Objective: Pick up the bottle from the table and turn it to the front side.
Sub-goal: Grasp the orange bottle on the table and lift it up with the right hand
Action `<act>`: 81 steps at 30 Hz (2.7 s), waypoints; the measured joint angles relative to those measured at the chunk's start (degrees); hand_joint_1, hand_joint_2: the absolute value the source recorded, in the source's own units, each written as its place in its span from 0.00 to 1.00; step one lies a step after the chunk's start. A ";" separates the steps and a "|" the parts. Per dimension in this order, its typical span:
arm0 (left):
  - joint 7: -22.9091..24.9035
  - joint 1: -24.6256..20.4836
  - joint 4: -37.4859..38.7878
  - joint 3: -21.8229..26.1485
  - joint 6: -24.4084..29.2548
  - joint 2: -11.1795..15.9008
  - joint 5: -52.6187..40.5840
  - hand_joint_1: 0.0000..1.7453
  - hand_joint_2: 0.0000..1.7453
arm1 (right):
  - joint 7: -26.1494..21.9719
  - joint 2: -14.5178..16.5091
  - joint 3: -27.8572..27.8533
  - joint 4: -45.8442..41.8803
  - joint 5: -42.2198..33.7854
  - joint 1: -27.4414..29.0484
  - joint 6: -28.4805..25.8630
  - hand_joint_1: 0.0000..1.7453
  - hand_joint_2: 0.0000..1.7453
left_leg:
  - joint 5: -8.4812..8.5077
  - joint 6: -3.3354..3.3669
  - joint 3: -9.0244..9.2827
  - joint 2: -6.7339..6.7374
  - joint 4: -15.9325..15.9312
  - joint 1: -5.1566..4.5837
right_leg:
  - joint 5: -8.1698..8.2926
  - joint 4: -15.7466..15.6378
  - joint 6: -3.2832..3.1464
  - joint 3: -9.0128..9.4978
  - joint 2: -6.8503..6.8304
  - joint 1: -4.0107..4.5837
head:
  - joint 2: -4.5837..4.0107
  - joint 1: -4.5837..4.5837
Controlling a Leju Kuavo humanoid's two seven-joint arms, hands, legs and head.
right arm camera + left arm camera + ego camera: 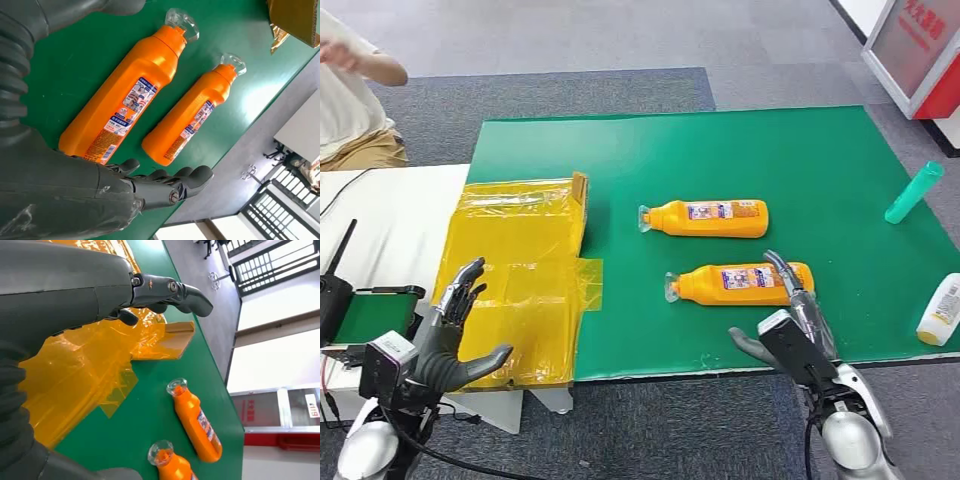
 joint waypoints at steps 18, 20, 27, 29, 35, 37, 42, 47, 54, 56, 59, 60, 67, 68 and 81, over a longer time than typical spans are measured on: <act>-0.24 -0.01 0.00 0.00 -0.26 -0.15 0.17 0.00 1.00 | 0.45 -0.21 0.55 -1.27 1.66 0.46 -0.43 0.00 1.00 | 0.00 0.00 0.00 0.00 0.00 0.00 | 0.00 0.00 0.00 0.01 0.00 0.00 | 0.00 -0.01; -0.24 -0.01 0.00 0.00 -0.26 -0.16 0.17 0.00 1.00 | 0.46 -0.29 0.55 -1.27 1.68 0.37 -0.45 0.00 1.00 | 0.00 0.00 0.00 0.00 0.00 0.00 | 0.00 0.00 0.00 0.00 0.00 0.00 | 0.00 -0.01; -0.23 -0.01 0.00 0.00 -0.50 -0.19 0.15 0.00 1.00 | 3.91 -1.07 0.81 -0.96 8.63 -0.24 -1.11 0.00 1.00 | -0.01 0.00 -0.01 0.00 0.00 0.00 | 0.00 0.00 0.00 0.00 0.00 0.00 | 0.00 -0.01; -0.16 -0.03 0.00 0.00 -0.70 -0.30 0.14 0.00 1.00 | 6.95 -2.03 1.15 -0.03 15.39 -1.19 -1.21 0.00 1.00 | -0.01 0.00 -0.01 0.00 0.00 0.00 | 0.00 0.00 0.00 0.00 0.00 0.00 | 0.00 -0.01; 0.28 -0.55 0.01 -0.08 -1.72 -0.68 0.13 0.00 1.00 | 12.94 -4.56 1.99 7.12 31.91 -6.32 -1.79 0.00 1.00 | 0.05 0.04 -0.02 0.00 0.00 -0.02 | 0.06 0.00 0.01 0.01 0.00 -0.02 | 0.00 0.00; 0.42 -0.80 0.02 -0.11 -1.83 -0.76 0.18 0.00 1.00 | 13.51 -5.04 2.44 10.53 33.64 -8.61 -1.09 0.00 1.00 | 0.08 0.03 -0.02 0.00 0.00 -0.02 | 0.10 0.00 -0.02 -0.01 0.01 -0.02 | 0.00 -0.02; 0.46 -1.23 0.02 -0.15 -2.58 -0.79 0.74 0.00 1.00 | 14.49 -6.18 3.76 20.29 35.93 -15.24 1.68 0.00 1.00 | 0.15 0.01 -0.03 0.00 0.00 -0.01 | 0.13 0.01 -0.02 -0.03 0.01 -0.01 | 0.00 -0.01; 0.46 -1.25 0.02 -0.16 -2.80 -0.78 0.85 0.00 1.00 | 14.67 -6.70 4.45 26.85 36.43 -19.29 2.16 0.00 1.00 | 0.18 0.02 -0.04 0.00 0.00 -0.02 | 0.13 0.01 -0.02 -0.03 0.00 -0.02 | 0.00 0.00; 0.46 -1.25 0.02 -0.15 -2.80 -0.78 0.85 0.00 1.00 | 14.67 -6.74 4.82 30.21 36.45 -20.72 2.16 0.00 1.00 | 0.16 0.02 -0.07 0.00 0.00 -0.02 | 0.12 0.01 0.00 -0.05 0.00 -0.02 | 0.00 -0.01; 0.46 -1.25 0.02 -0.16 -2.81 -0.78 0.88 0.00 1.00 | 14.67 -6.75 4.92 30.75 36.52 -20.98 2.17 0.00 1.00 | 0.16 0.02 -0.07 0.00 0.00 -0.02 | 0.12 0.01 0.00 -0.06 0.00 -0.02 | 0.00 -0.01; 0.46 -1.25 0.02 -0.16 -2.86 -0.78 1.11 0.00 1.00 | 14.78 -6.78 5.08 31.83 37.14 -21.45 2.37 0.00 1.00 | 0.16 0.02 -0.07 0.00 0.00 -0.02 | 0.13 0.01 0.00 -0.05 0.00 -0.02 | 0.00 -0.01; 0.46 -1.24 0.02 -0.17 -2.89 -0.78 1.20 0.00 1.00 | 14.81 -6.80 5.19 32.28 37.41 -21.69 2.45 0.00 1.00 | 0.16 0.02 -0.07 0.00 0.00 -0.02 | 0.13 0.01 -0.01 -0.05 0.00 -0.02 | 0.00 -0.01; 0.40 -1.21 0.02 -0.29 -3.83 -0.78 1.44 0.00 1.00 | 14.74 -6.83 6.85 37.89 40.83 -25.12 3.11 0.00 1.00 | 0.18 0.02 -0.08 0.00 0.00 -0.02 | 0.15 0.01 0.00 -0.05 0.00 -0.02 | 0.00 0.00; 0.28 -1.20 0.01 -0.38 -3.91 -0.78 1.49 0.00 1.00 | 14.79 -6.82 7.26 39.04 41.55 -25.82 3.38 0.00 1.00 | 0.18 0.02 -0.08 0.00 0.00 -0.02 | 0.15 0.01 0.00 -0.05 0.00 -0.02 | 0.00 -0.01; -1.41 -0.80 -0.66 -2.44 -4.66 -0.58 1.70 0.00 1.00 | 12.73 -4.20 15.23 52.81 48.23 -33.70 4.15 0.00 1.00 | 0.18 0.01 0.03 0.00 0.00 -0.01 | 0.15 0.02 -0.01 0.03 0.01 -0.01 | 0.00 0.00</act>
